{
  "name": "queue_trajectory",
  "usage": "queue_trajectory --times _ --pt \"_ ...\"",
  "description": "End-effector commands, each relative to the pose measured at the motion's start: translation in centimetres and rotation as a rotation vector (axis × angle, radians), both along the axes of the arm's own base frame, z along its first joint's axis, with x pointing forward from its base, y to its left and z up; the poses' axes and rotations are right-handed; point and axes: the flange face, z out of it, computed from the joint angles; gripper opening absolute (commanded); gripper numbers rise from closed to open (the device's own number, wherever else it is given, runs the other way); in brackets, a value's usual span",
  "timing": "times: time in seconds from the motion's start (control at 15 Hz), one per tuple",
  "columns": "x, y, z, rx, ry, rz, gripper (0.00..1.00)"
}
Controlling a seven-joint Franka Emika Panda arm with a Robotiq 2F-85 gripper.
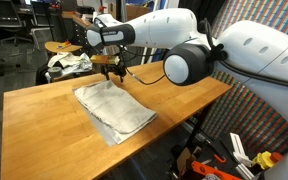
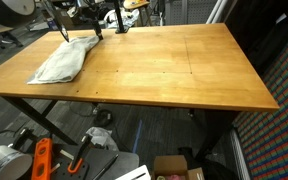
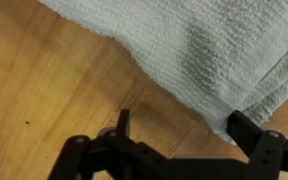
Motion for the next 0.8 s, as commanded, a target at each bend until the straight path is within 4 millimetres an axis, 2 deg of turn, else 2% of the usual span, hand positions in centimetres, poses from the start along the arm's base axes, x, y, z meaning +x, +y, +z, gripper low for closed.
queue_trajectory --times 0.0,0.4,0.53,0.73 --pt "0.5 -1.2 0.8 0.03 -0.026 -0.084 1.0" --pt "0.7 -4.0 1.3 0.073 -0.031 -0.209 1.0" --pt "0.5 -4.5 1.4 0.086 -0.011 -0.181 1.0" --pt "0.6 -5.1 3.9 0.15 -0.018 -0.076 1.0"
